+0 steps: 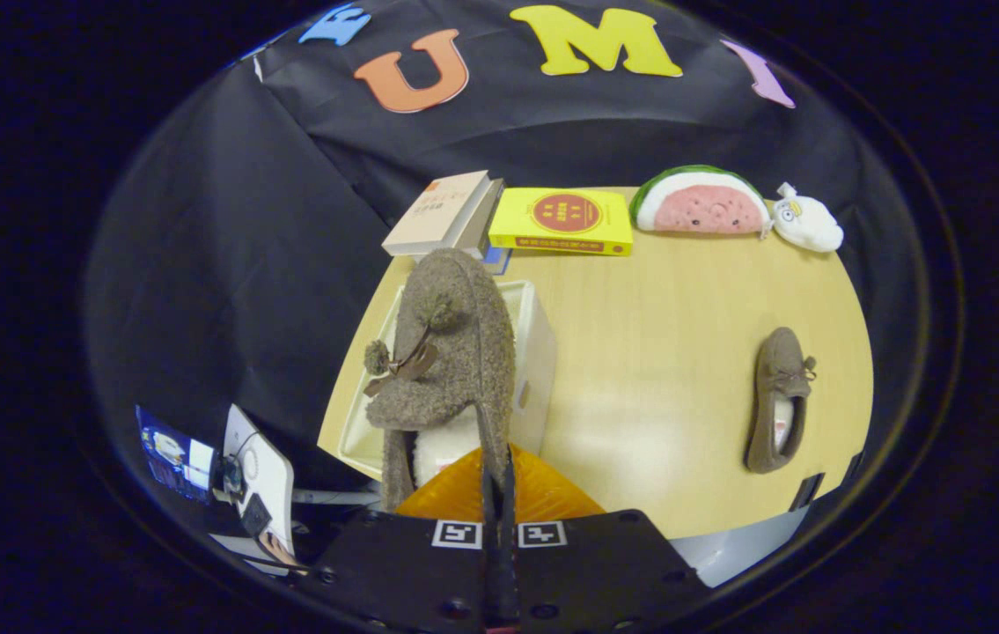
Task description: Open the storage box then place both shoes into the box .Put the left shoe in first, then the right shoe, with the right side of both shoes facing outward in a uniform manner.
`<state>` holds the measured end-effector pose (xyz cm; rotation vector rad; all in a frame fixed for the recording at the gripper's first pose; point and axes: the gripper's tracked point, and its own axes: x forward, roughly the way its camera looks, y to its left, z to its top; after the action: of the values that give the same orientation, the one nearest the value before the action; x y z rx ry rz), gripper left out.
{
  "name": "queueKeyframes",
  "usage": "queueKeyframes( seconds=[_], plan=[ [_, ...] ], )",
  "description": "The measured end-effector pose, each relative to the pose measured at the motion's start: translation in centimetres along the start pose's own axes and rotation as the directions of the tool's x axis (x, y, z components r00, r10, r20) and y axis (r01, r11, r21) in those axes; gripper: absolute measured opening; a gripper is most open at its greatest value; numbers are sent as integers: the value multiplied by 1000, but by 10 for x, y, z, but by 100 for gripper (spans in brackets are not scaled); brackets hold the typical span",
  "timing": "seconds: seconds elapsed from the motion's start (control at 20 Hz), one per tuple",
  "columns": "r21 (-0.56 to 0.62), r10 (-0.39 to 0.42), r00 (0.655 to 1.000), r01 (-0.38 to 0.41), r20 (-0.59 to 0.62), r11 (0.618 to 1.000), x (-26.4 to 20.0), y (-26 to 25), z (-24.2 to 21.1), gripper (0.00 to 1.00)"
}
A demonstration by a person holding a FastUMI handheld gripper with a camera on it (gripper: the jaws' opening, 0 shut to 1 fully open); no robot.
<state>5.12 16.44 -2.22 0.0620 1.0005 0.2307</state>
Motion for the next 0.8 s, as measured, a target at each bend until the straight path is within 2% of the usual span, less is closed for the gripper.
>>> queueKeyframes(
  seconds=[0.3,0.55,0.65,0.8],
  plan=[
    [45,-1,1000,1,-14,999,71,45,9,0],
    [121,-1,996,12,-88,993,131,60,-7,0],
    [157,-30,993,47,-111,987,151,56,-14,0],
    [146,-82,989,100,-125,984,174,53,-18,0]
  ],
)
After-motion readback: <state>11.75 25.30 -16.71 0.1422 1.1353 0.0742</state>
